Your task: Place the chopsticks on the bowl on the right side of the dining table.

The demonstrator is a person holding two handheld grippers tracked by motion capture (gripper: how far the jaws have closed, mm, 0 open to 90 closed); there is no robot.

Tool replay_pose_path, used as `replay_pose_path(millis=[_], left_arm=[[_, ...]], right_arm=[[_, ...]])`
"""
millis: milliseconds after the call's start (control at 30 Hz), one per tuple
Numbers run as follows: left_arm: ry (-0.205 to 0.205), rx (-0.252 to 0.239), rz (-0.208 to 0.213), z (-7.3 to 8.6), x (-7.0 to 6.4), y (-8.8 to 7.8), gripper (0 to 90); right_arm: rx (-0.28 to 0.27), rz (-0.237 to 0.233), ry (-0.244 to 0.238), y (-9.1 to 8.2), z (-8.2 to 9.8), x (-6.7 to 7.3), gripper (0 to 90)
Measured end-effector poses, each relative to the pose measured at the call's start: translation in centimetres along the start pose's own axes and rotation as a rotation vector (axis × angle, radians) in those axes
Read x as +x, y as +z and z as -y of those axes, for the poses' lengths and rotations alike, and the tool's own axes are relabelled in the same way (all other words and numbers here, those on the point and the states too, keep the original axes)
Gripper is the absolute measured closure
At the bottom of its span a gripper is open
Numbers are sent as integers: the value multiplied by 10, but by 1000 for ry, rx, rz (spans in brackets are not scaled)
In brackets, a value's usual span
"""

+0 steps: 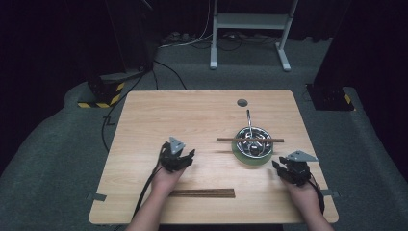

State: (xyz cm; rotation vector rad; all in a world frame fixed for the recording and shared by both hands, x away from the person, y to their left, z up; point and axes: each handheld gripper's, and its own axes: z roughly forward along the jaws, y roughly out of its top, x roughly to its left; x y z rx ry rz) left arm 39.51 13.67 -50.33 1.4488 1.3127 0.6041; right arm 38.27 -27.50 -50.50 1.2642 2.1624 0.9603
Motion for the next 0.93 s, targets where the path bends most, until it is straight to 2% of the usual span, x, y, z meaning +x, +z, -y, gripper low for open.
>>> replay_pose_path(millis=[133,167,233,300,367,400,433,467,500,533,567,600,633,733,933], left_arm=[[-19,24,-26,7,35,-31,367],[-34,30,-29,11,42,-38,352],[-40,49,-51,19,55,-53,307],[-38,80,-74,26,69,-68,296],[-33,92,-106,33,80,-82,272],[-40,83,-118,35,83,-86,263],[-29,74,-128,40,88,-91,248],[-1,97,-152,45,94,-96,222],[-15,72,-148,48,98,-99,168],[-55,73,-147,49,101,-102,137],[-69,95,-151,48,103,-104,150],[-91,97,-156,48,105,-104,150],[-92,95,-156,48,104,-103,151],[-112,74,-146,47,103,-101,151],[-115,71,-147,47,102,-101,161]], right_arm=[[31,-71,31,3,12,17,499],[39,-83,30,3,15,21,475],[30,-62,8,1,19,29,455],[34,-64,-13,0,20,34,417],[36,-64,-18,-2,22,39,392],[38,-61,-21,-3,23,41,373],[40,-58,-24,-4,23,43,363],[38,-52,-30,-5,24,46,357],[36,-40,-40,-5,24,48,347],[37,-40,-41,-5,24,48,337],[40,-40,-32,-4,23,48,319],[44,-46,-24,-3,23,46,316],[46,-49,-7,-3,23,45,318],[41,-38,-25,-3,23,47,328],[46,-49,-12,-2,22,46,316]])
